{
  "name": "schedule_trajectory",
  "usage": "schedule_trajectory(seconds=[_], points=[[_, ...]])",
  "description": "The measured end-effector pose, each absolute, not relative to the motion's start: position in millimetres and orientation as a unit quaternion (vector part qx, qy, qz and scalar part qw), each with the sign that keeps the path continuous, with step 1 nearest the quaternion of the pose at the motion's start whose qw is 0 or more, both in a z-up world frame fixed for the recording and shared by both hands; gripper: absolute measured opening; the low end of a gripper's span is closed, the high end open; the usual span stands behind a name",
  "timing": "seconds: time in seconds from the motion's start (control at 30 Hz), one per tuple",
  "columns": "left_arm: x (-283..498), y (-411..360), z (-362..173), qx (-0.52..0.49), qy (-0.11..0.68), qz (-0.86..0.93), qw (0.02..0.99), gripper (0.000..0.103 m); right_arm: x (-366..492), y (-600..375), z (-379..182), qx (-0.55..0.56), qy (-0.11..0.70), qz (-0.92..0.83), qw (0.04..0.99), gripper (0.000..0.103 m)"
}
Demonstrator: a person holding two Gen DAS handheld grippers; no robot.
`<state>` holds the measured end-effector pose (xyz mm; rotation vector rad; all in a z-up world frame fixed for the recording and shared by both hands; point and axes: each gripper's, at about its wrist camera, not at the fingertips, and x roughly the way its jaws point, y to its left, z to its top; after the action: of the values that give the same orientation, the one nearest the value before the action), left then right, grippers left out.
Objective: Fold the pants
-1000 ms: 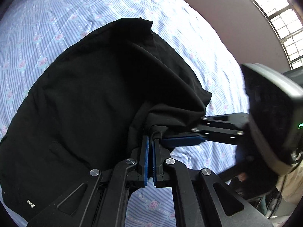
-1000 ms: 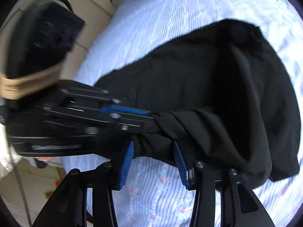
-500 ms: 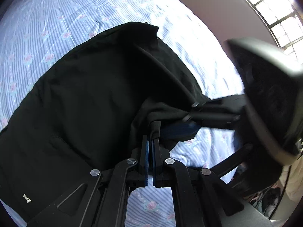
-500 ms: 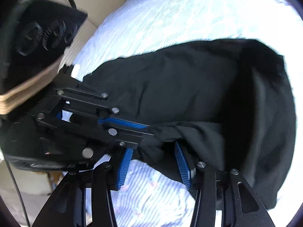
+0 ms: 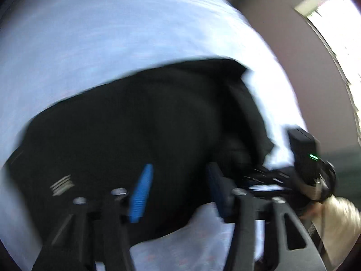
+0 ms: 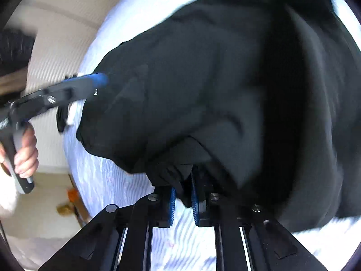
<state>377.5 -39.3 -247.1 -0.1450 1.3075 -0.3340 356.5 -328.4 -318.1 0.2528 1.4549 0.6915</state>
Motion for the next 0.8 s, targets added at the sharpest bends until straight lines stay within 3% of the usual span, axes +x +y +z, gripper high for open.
schedule_trajectory(seconds=[0.2, 0.4, 0.63, 0.73, 0.8], points=[[312.7, 48.4, -272.0, 0.013, 0.608, 0.042, 0.792, 0.059, 330.3, -310.4, -328.6, 0.107, 0.662, 0.227, 0.706, 0.010], [287.5, 101.4, -302.7, -0.151, 0.612, 0.101, 0.770, 0.079, 321.2, -281.8, -322.4, 0.069, 0.661, 0.140, 0.734, 0.010], [275.9, 113.9, -339.4, -0.270, 0.619, 0.092, 0.732, 0.087, 324.4, -265.2, -323.1, 0.052, 0.671, 0.115, 0.730, 0.010], [281.8, 111.8, -345.0, -0.287, 0.616, 0.109, 0.725, 0.071, 329.6, -250.9, -324.1, 0.037, 0.673, 0.113, 0.730, 0.010], [284.2, 112.3, -336.1, -0.281, 0.612, 0.114, 0.731, 0.040, 327.9, -252.4, -321.9, 0.040, 0.675, 0.110, 0.729, 0.010]])
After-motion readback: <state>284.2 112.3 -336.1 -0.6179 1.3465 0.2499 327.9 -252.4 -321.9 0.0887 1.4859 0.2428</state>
